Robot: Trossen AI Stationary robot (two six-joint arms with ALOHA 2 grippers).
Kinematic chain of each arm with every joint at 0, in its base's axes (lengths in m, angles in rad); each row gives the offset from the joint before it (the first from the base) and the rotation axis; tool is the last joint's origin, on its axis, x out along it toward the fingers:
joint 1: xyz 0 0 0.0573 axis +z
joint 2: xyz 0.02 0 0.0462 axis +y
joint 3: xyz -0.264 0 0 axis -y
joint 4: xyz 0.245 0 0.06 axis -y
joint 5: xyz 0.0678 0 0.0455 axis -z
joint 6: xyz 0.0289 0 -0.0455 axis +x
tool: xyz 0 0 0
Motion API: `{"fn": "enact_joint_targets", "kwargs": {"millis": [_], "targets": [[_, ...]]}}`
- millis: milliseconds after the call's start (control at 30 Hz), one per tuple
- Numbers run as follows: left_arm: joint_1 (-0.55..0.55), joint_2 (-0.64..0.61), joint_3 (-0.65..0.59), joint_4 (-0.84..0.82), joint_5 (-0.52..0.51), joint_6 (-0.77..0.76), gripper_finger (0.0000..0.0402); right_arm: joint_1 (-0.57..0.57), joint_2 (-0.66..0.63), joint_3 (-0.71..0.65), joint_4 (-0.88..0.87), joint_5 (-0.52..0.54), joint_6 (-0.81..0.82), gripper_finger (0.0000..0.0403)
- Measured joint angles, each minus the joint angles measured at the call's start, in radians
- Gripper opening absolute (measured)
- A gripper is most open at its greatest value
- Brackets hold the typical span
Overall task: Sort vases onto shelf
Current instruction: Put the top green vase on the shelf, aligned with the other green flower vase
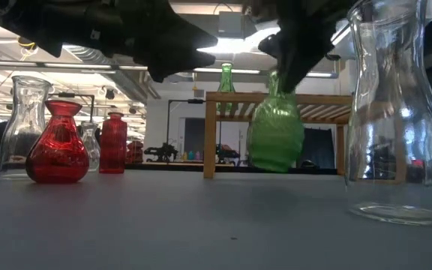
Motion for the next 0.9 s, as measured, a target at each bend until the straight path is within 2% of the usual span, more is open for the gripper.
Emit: {"fn": "enact_joint_targets", "kwargs": {"millis": [400, 733, 900], "targets": [[0.000, 0.000, 0.000, -0.010, 0.000, 0.000, 0.0215, 0.000, 0.052, -0.015, 0.035, 0.000, 0.030, 0.0043], [0.000, 0.000, 0.000, -0.011, 0.002, -0.002, 0.0215, 0.000, 0.056, -0.017, 0.101, -0.001, 0.050, 0.0145], [0.000, 0.000, 0.000, -0.011, 0.003, -0.017, 0.0215, 0.001, 0.056, 0.042, 0.050, -0.008, 0.056, 0.0189]]}}
